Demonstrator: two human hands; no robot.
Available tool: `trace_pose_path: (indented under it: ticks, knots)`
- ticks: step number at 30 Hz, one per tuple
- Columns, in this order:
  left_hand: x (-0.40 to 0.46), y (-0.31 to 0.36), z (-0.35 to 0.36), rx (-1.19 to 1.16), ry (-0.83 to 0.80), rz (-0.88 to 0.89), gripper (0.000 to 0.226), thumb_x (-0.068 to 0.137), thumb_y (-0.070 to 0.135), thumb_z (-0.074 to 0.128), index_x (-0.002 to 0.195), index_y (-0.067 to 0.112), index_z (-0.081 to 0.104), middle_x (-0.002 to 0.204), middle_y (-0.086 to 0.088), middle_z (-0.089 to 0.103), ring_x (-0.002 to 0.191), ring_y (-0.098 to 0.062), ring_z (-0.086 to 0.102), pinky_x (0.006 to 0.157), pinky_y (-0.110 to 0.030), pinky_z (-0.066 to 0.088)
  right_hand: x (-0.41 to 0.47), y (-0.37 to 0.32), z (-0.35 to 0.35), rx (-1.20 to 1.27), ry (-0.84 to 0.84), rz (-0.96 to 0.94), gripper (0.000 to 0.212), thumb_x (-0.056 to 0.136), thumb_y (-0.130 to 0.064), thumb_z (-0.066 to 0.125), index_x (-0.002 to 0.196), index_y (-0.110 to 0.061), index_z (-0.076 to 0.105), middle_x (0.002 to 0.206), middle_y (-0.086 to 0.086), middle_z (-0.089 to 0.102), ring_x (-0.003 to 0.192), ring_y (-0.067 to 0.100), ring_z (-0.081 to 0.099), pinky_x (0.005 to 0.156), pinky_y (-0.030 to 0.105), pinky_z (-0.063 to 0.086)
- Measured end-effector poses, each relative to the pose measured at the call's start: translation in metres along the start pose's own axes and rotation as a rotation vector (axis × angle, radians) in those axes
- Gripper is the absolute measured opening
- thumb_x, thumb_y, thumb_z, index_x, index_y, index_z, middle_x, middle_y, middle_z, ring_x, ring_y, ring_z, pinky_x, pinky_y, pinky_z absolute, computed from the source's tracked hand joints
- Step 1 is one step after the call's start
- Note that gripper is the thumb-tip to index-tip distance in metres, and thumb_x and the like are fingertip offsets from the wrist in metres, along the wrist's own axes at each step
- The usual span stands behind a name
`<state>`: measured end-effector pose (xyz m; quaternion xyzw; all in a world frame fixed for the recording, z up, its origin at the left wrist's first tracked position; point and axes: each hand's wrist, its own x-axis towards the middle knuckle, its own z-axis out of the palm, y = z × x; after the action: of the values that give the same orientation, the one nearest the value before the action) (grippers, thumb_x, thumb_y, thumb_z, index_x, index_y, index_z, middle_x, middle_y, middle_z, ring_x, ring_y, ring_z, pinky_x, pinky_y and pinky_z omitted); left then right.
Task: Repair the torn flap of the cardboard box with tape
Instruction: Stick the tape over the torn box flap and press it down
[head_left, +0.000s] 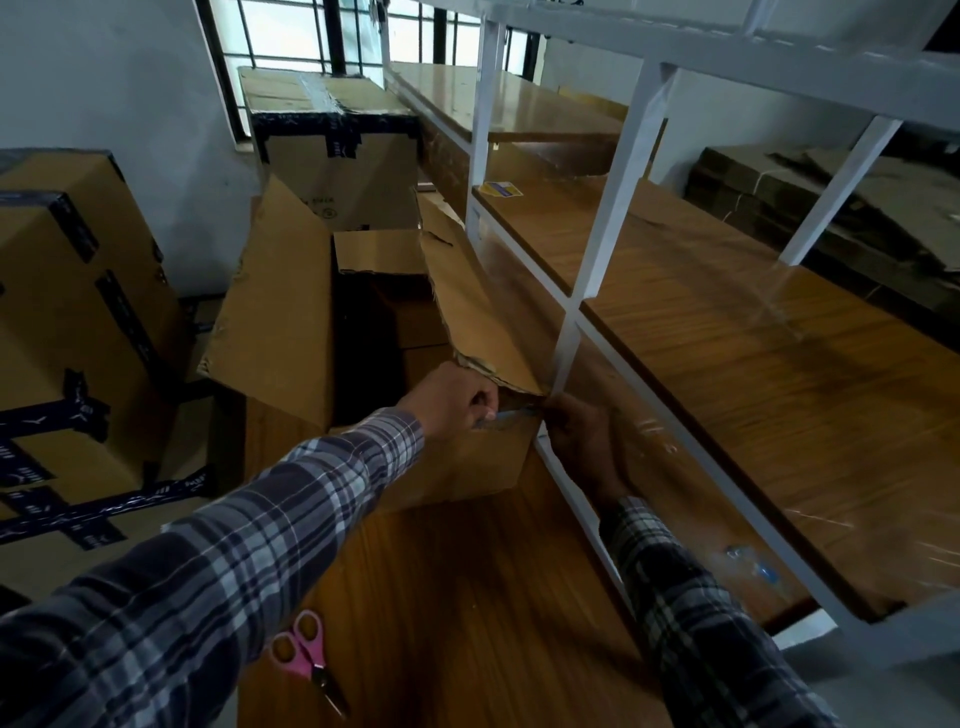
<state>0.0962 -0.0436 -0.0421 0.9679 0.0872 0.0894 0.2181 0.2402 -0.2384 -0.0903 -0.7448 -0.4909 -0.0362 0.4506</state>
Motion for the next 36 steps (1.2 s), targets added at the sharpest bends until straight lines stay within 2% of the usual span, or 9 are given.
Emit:
trace_pose_path:
  ticks: [5,8,11,14,23,27,29,31,36]
  knots:
    - [0.002,0.0,0.001,0.011,-0.004,-0.009,0.01,0.098,0.023,0.071,0.09,0.028,0.075,0.085,0.009,0.073,0.081,-0.007,0.068,0.083,-0.039,0.061,-0.005,-0.013,-0.001,0.795,-0.006,0.813,0.02,0.106,-0.018,0.062,0.123,-0.01,0.067,0.126,0.014,0.071,0.109,0.019,0.071,0.08,0.026,0.059]
    - [0.002,0.0,0.001,0.018,0.0,-0.003,0.009,0.098,0.023,0.071,0.09,0.027,0.075,0.086,0.008,0.073,0.082,-0.007,0.068,0.083,-0.039,0.061,0.0,-0.02,0.0,0.925,0.01,0.928,0.035,0.098,-0.041,0.073,0.114,-0.011,0.075,0.106,0.009,0.08,0.095,0.018,0.076,0.08,0.032,0.06]
    - [0.002,0.0,0.001,0.019,-0.001,-0.001,0.011,0.098,0.023,0.071,0.089,0.028,0.075,0.082,0.009,0.073,0.078,-0.007,0.068,0.081,-0.04,0.061,0.007,-0.024,0.005,0.995,0.04,1.054,0.022,0.102,-0.027,0.07,0.11,-0.007,0.074,0.094,0.007,0.08,0.084,0.016,0.075,0.07,0.027,0.061]
    - [0.003,0.002,0.0,0.023,-0.012,-0.015,0.011,0.097,0.021,0.07,0.09,0.027,0.075,0.082,0.01,0.073,0.078,-0.005,0.067,0.081,-0.037,0.06,0.01,-0.017,0.01,1.015,0.066,1.112,0.021,0.105,-0.011,0.062,0.121,-0.001,0.07,0.107,0.015,0.08,0.086,0.018,0.075,0.072,0.027,0.062]
    - [0.003,0.005,-0.001,0.015,-0.02,-0.013,0.012,0.1,0.023,0.068,0.089,0.025,0.073,0.081,0.008,0.071,0.076,-0.006,0.065,0.077,-0.031,0.058,0.002,-0.014,0.012,0.869,0.126,1.007,0.041,0.103,-0.007,0.062,0.141,-0.016,0.052,0.133,0.011,0.063,0.112,0.024,0.069,0.075,0.03,0.06]
    - [0.004,0.009,0.0,0.026,-0.016,-0.007,0.016,0.1,0.017,0.065,0.086,0.021,0.071,0.078,0.01,0.067,0.073,-0.004,0.062,0.072,-0.025,0.051,-0.013,-0.025,0.014,0.561,0.074,0.755,0.035,0.105,-0.002,0.056,0.136,-0.016,0.047,0.118,0.0,0.06,0.101,0.014,0.064,0.072,0.028,0.056]
    - [0.004,0.01,0.001,0.034,-0.009,-0.017,0.02,0.099,0.016,0.064,0.081,0.024,0.068,0.074,0.014,0.062,0.07,-0.003,0.059,0.069,-0.026,0.046,-0.02,-0.022,0.022,0.336,0.114,0.583,0.03,0.103,0.004,0.055,0.124,-0.017,0.052,0.114,-0.001,0.06,0.101,0.005,0.061,0.082,0.031,0.059]
    - [0.004,0.009,0.003,0.036,-0.014,-0.036,0.022,0.099,0.017,0.061,0.079,0.026,0.064,0.074,0.013,0.062,0.071,-0.004,0.059,0.07,-0.03,0.049,-0.025,-0.023,0.028,0.117,0.123,0.403,0.028,0.104,0.005,0.052,0.11,-0.022,0.057,0.106,-0.006,0.06,0.093,-0.003,0.059,0.082,0.02,0.056]
    - [-0.001,0.013,0.009,0.087,0.008,-0.044,0.013,0.099,0.024,0.059,0.087,0.022,0.065,0.08,0.004,0.066,0.075,-0.015,0.062,0.072,-0.044,0.058,-0.028,-0.023,0.028,-0.125,0.126,0.14,0.025,0.113,-0.028,0.042,0.121,-0.027,0.065,0.116,-0.005,0.067,0.099,0.01,0.067,0.077,0.028,0.056]
